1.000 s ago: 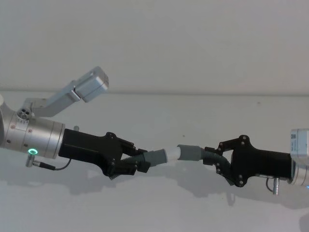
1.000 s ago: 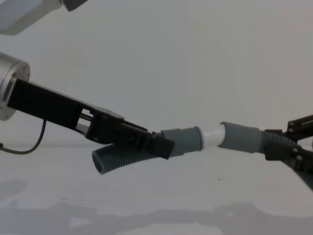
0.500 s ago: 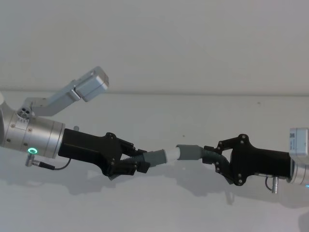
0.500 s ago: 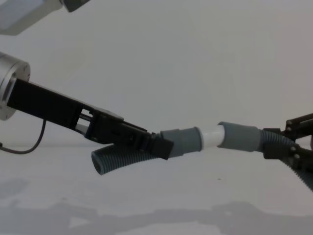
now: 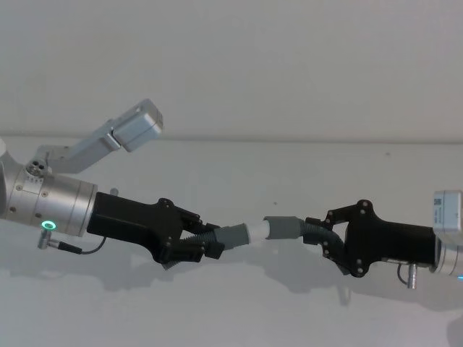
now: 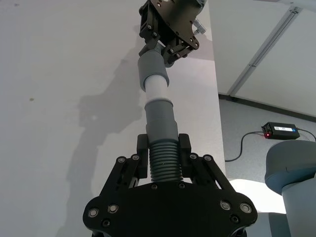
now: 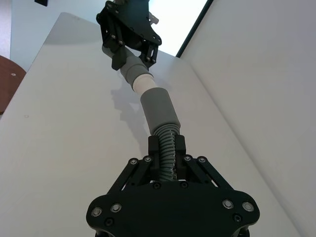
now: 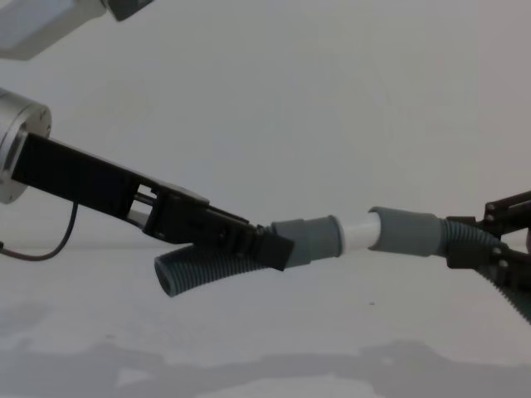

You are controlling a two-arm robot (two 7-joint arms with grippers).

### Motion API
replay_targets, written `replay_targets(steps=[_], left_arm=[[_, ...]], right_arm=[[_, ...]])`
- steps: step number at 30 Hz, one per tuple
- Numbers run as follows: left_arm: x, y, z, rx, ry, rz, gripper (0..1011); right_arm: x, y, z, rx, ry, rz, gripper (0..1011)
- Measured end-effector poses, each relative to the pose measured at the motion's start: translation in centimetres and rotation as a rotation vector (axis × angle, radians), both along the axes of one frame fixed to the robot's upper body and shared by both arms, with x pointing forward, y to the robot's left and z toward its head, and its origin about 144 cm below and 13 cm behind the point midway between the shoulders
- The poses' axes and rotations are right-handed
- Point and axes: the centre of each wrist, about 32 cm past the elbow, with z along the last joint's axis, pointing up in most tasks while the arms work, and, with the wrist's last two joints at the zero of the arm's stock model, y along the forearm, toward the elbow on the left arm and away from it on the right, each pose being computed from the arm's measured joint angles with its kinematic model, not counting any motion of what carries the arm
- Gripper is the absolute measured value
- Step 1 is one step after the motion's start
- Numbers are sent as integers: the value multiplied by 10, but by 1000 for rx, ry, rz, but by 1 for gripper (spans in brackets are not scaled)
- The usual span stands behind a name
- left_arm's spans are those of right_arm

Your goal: Use both hands to pick up one end of the pipe from the table, align the ends, and insert them.

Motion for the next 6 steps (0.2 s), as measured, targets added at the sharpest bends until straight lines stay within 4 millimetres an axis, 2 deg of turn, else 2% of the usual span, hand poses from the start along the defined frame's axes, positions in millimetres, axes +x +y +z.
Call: replay_targets(steps=[6], left_arm=[[0,0,0,0,1,0,342]], right_arm=[[0,0,0,0,0,0,155]])
